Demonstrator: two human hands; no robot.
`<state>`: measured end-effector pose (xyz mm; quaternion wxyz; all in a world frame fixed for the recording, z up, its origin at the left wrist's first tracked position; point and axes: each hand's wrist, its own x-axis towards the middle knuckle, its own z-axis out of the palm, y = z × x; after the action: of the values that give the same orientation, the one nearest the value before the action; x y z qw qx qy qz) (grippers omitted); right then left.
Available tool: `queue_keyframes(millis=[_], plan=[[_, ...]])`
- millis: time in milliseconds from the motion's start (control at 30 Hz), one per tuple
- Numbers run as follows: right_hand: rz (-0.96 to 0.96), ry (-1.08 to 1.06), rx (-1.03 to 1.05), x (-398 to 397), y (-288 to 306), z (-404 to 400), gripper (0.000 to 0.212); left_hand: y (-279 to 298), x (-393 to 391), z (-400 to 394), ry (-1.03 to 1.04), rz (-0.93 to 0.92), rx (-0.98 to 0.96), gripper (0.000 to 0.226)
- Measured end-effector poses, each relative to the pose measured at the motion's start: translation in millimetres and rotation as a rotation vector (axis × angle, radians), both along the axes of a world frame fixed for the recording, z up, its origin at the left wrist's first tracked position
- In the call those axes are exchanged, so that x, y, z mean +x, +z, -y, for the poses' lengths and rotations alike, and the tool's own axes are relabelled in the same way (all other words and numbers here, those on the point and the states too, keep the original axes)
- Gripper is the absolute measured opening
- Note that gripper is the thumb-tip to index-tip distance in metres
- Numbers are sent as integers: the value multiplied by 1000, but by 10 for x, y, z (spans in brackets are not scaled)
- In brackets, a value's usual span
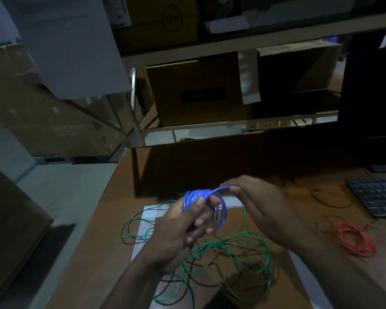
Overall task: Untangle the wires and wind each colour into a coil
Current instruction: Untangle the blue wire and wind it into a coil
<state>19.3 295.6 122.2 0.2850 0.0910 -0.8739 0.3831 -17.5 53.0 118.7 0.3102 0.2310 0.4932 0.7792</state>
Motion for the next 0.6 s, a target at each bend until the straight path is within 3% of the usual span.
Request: queue_keyframes(millis=[33,167,333,500,600], plan=[[130,44,-5,61,-203,274,35,-25,6,-15,12,39,48,32],[149,38,-297,144,-415,727,42,-76,24,-51,50,144,213,28],[328,157,-562,235,-491,949,53,-64,142,-94,119,147,199,44],[266,155,-623,241,-436,944,47,-52,153,-103,114,125,200,41],[158,55,-643,253,-410,970,27,0,131,-149,188,130,240,40]])
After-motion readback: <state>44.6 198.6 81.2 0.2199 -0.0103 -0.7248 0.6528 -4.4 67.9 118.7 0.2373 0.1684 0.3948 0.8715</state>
